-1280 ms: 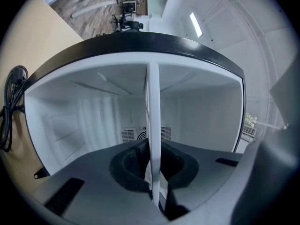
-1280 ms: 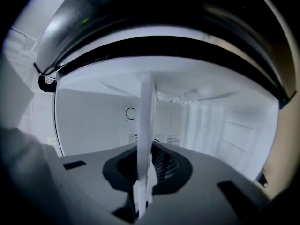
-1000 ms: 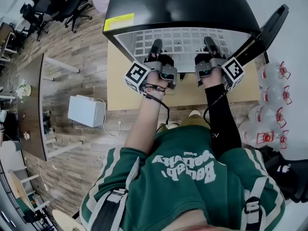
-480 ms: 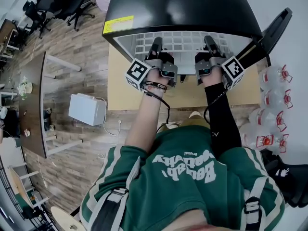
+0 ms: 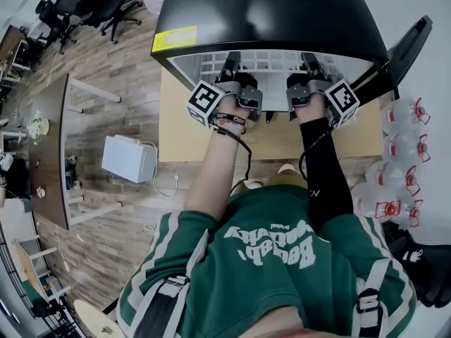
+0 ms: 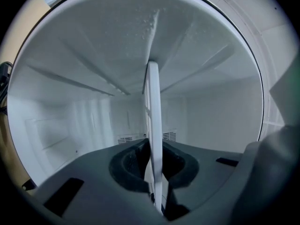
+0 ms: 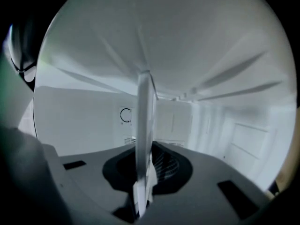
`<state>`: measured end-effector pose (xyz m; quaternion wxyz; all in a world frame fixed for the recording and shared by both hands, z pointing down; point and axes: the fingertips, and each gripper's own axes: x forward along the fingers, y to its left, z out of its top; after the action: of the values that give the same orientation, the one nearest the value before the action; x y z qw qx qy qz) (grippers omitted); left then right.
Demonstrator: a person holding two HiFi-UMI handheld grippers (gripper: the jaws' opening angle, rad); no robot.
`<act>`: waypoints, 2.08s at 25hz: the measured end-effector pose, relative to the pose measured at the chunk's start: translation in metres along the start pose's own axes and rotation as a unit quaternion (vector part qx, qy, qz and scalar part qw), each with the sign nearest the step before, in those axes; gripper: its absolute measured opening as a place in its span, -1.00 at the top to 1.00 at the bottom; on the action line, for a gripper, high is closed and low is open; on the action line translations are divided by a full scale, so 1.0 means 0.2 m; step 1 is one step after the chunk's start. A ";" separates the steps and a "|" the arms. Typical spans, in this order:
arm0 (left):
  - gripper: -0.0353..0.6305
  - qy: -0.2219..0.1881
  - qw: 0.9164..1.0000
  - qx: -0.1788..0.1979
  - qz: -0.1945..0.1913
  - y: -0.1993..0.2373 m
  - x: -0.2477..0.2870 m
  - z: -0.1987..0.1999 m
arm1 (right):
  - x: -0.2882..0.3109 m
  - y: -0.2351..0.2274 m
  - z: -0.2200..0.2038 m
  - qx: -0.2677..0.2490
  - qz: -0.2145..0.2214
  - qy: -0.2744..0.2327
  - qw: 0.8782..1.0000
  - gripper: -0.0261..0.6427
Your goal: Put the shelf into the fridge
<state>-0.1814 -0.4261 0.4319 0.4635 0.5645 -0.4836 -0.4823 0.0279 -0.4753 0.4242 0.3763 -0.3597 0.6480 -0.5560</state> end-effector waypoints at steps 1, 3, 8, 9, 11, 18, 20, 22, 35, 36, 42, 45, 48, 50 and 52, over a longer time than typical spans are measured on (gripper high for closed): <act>0.81 0.001 1.000 0.001 0.000 0.00 0.00 0.00 | 0.00 0.00 0.00 0.000 0.002 -0.002 1.000 0.82; 0.81 0.003 1.000 0.004 -0.002 0.00 0.00 0.00 | 0.00 0.00 0.00 0.000 0.005 -0.003 1.000 0.82; 0.81 -0.001 1.000 -0.011 -0.001 0.00 0.00 0.00 | 0.00 0.00 0.00 -0.004 0.001 -0.005 1.000 0.82; 0.81 -0.002 1.000 -0.014 0.000 0.00 0.00 0.00 | 0.00 0.00 0.00 -0.004 0.000 -0.006 1.000 0.82; 0.81 -0.003 1.000 -0.016 0.002 0.00 0.00 0.00 | 0.00 0.00 0.00 -0.003 -0.001 -0.007 1.000 0.82; 0.80 -0.003 1.000 -0.007 -0.006 0.00 0.00 0.00 | -0.01 0.01 0.00 -0.016 0.008 -0.006 1.000 0.78; 0.79 -0.005 1.000 -0.001 -0.011 -0.01 0.00 -0.01 | -0.02 0.02 0.01 -0.024 0.013 -0.009 1.000 0.75; 0.77 -0.009 1.000 0.003 -0.021 -0.02 -0.01 0.00 | -0.03 0.03 0.01 -0.027 0.021 -0.014 0.999 0.71; 0.65 -0.006 0.999 0.009 -0.031 -0.05 -0.13 0.00 | -0.23 0.06 -0.05 -0.031 0.020 -0.022 0.999 0.69; 0.70 -0.005 0.999 0.011 -0.030 -0.05 -0.16 0.00 | -0.26 0.05 -0.07 -0.029 0.018 -0.024 0.999 0.69; 0.66 0.003 1.000 0.003 -0.029 -0.07 -0.33 -0.01 | -0.41 0.11 -0.17 -0.050 0.028 -0.025 0.998 0.72; 0.72 0.007 0.999 0.013 -0.033 -0.10 -0.38 -0.01 | -0.46 0.16 -0.21 -0.058 0.033 -0.021 0.998 0.72; 0.72 0.014 0.999 0.034 -0.032 -0.12 -0.47 -0.02 | -0.55 0.19 -0.24 -0.074 0.032 -0.019 0.997 0.72; 0.77 0.024 0.997 0.066 -0.025 -0.14 -0.53 -0.03 | -0.61 0.20 -0.25 -0.098 0.022 -0.015 0.995 0.72; 0.79 0.035 0.993 0.113 -0.019 -0.17 -0.58 -0.05 | -0.66 0.25 -0.27 -0.133 0.027 -0.006 0.991 0.70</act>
<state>-0.1752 -0.3074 0.4106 0.4042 0.6388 -0.5079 -0.4130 0.0381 -0.3285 0.3909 0.3436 -0.3920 0.7238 -0.4522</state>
